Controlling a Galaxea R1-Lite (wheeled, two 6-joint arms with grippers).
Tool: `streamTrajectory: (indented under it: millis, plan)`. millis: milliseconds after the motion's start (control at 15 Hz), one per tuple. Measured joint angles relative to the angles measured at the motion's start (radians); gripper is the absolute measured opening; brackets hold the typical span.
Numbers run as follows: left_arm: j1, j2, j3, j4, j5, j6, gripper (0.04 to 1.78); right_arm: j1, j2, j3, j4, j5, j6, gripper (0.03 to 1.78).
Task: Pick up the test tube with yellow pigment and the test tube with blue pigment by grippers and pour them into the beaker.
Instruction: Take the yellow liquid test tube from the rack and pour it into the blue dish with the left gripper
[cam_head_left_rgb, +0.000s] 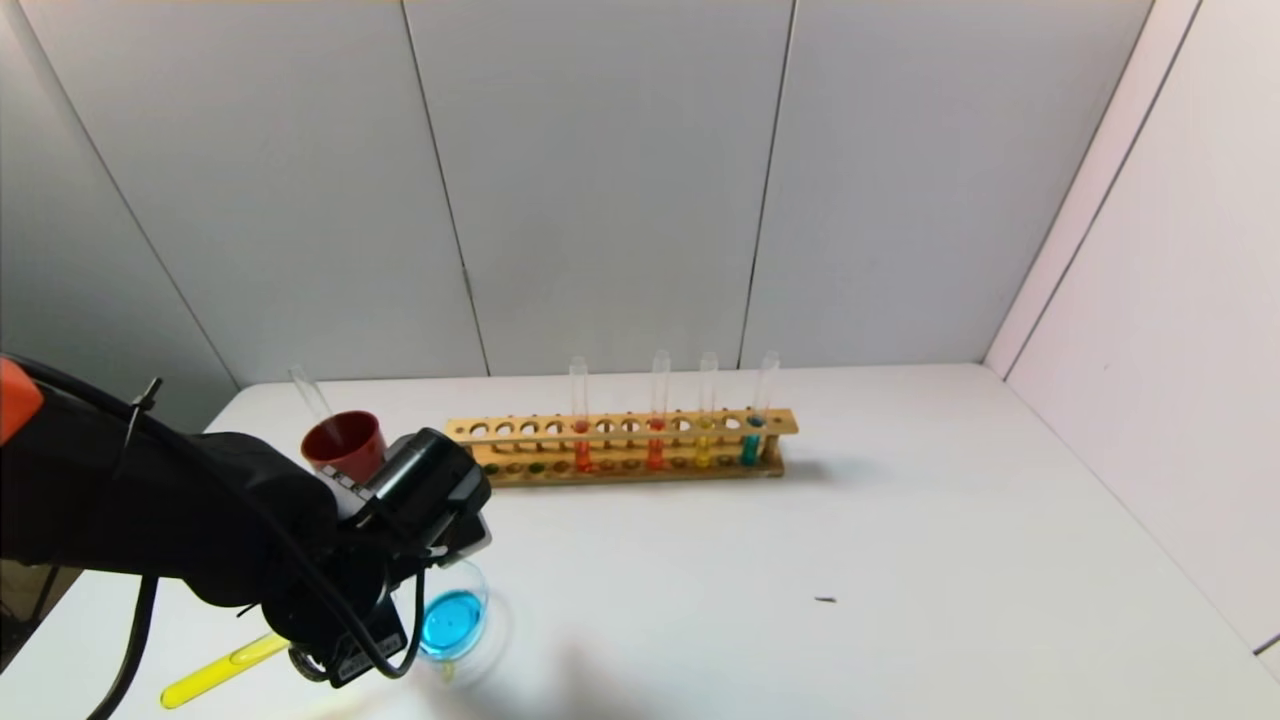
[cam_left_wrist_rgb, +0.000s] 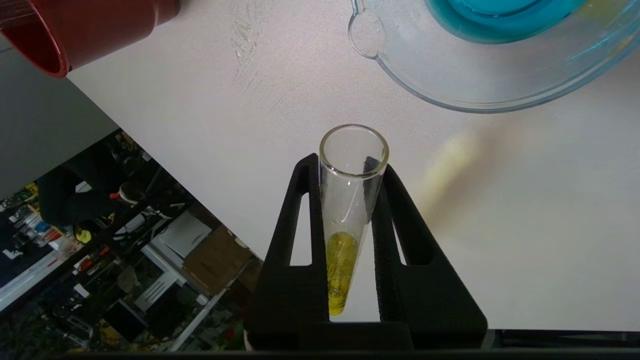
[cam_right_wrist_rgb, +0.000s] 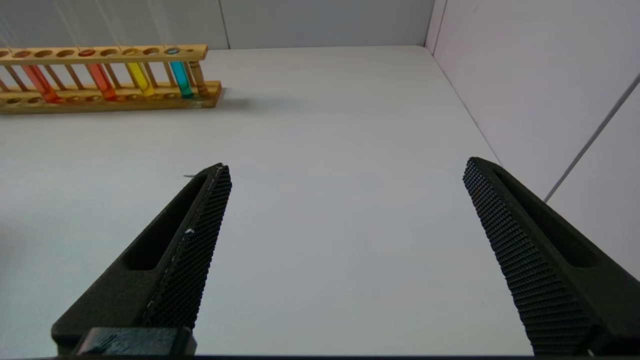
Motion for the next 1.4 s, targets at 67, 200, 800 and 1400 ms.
streamTrajectory:
  millis: [67,200,800,1400]
  plan:
    - [-0.006,0.013,-0.018,0.031,0.000,0.002,0.31,0.000,0.000,0.000,0.000,0.000,0.000,1.70]
    - [-0.016,0.038,-0.053,0.074,0.001,0.004,0.31,0.000,0.000,0.000,0.000,0.000,0.000,1.70]
    - [-0.039,0.141,-0.135,0.159,0.030,0.013,0.31,0.000,0.000,0.000,0.000,0.000,0.000,1.70]
    - [-0.049,0.192,-0.230,0.319,0.053,0.016,0.31,0.000,0.000,0.000,0.000,0.000,0.000,1.70]
